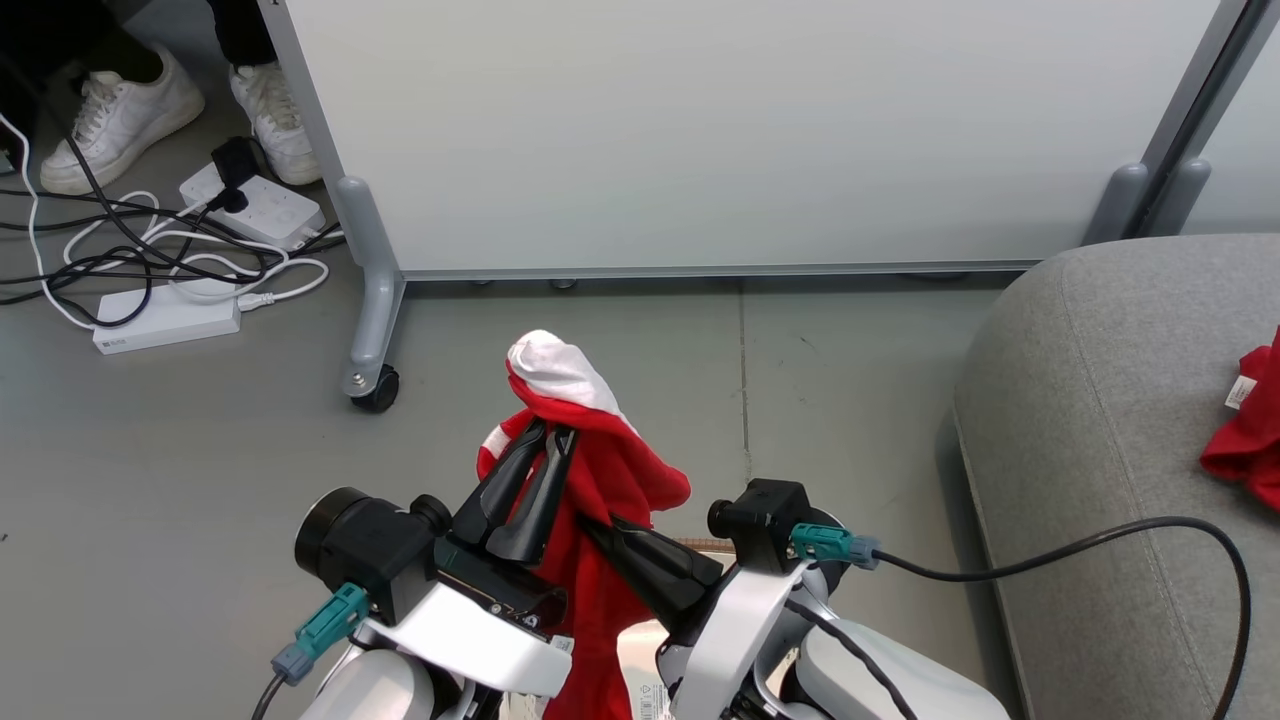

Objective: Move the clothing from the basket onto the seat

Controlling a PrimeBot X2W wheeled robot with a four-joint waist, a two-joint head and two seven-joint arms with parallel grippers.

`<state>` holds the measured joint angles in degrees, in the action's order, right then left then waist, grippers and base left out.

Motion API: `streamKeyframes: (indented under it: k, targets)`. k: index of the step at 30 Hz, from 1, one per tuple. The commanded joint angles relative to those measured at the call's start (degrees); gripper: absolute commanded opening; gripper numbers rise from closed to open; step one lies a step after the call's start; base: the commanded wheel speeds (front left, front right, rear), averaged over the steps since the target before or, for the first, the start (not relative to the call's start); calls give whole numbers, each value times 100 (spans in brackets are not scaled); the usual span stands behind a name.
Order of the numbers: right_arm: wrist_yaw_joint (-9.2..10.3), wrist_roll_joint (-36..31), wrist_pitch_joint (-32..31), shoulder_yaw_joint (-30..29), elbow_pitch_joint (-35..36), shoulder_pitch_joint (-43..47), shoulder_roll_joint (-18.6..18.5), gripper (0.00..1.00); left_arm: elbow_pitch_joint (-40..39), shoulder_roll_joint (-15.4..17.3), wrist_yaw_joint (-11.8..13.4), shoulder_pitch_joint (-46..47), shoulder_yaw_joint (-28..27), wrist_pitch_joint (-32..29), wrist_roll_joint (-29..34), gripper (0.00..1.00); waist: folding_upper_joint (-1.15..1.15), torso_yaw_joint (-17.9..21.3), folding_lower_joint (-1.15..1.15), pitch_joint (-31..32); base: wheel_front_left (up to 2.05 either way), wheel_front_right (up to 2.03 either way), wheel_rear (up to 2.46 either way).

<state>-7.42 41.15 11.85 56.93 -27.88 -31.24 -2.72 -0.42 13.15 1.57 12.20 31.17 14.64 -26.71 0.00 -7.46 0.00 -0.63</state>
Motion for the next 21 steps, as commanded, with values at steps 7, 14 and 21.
streamKeyframes:
  k: [7, 14, 21]
  targets:
    - [-13, 151, 297, -402, -117, -138, -36, 0, -56, 42, -35, 61, 22, 17, 56, 100, 0, 114, 0, 16, 0, 0, 0]
    - [-14, -197, 349, -1404, -41, -140, -34, 0, -188, 160, -134, -111, 164, -62, 28, 100, 0, 323, 0, -31, 0, 0, 0]
    - [-14, -790, 341, -2382, -165, 86, -34, 0, -170, 388, -335, -274, 525, -290, 183, 100, 0, 488, 0, -98, 0, 0, 0]
